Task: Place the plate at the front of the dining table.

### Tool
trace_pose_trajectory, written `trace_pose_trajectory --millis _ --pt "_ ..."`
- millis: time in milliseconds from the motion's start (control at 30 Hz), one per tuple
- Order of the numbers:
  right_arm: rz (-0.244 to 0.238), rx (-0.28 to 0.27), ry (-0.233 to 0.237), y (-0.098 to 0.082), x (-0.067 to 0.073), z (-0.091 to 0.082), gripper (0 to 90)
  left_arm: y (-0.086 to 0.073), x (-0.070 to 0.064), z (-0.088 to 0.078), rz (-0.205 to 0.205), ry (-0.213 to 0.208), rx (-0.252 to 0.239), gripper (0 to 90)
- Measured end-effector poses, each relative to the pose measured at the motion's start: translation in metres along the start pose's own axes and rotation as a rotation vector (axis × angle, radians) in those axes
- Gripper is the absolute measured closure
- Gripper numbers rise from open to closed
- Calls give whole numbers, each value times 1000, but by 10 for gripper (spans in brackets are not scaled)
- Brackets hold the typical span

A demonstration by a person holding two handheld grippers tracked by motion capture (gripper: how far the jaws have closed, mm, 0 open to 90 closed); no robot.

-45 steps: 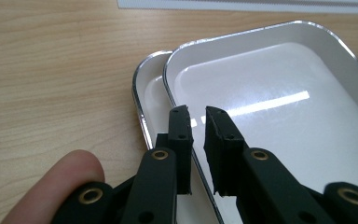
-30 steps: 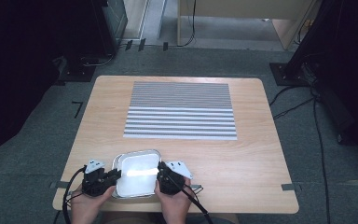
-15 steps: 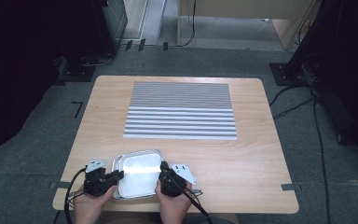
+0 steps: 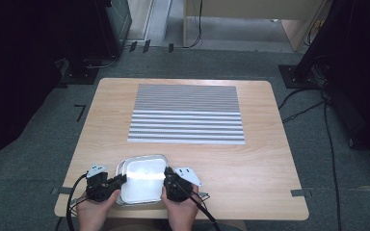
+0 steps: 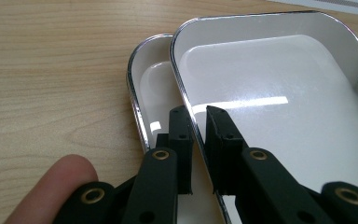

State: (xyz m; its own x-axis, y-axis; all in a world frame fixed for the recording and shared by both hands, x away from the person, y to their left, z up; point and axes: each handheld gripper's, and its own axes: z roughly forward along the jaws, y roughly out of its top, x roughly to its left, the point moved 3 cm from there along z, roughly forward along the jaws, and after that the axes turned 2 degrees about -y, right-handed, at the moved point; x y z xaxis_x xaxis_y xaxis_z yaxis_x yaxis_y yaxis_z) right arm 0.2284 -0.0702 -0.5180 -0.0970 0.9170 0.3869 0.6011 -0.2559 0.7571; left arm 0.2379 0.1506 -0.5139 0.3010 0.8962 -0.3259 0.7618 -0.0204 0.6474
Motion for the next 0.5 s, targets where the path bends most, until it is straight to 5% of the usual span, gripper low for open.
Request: trace_pose_trajectory --millis 367,500 --pt "-78 0 -46 -2 4 3 846 0 1 1 -15 -5 -4 823" --pt "-58 20 -48 -1 5 4 869 -1 1 1 -15 -5 -3 821"
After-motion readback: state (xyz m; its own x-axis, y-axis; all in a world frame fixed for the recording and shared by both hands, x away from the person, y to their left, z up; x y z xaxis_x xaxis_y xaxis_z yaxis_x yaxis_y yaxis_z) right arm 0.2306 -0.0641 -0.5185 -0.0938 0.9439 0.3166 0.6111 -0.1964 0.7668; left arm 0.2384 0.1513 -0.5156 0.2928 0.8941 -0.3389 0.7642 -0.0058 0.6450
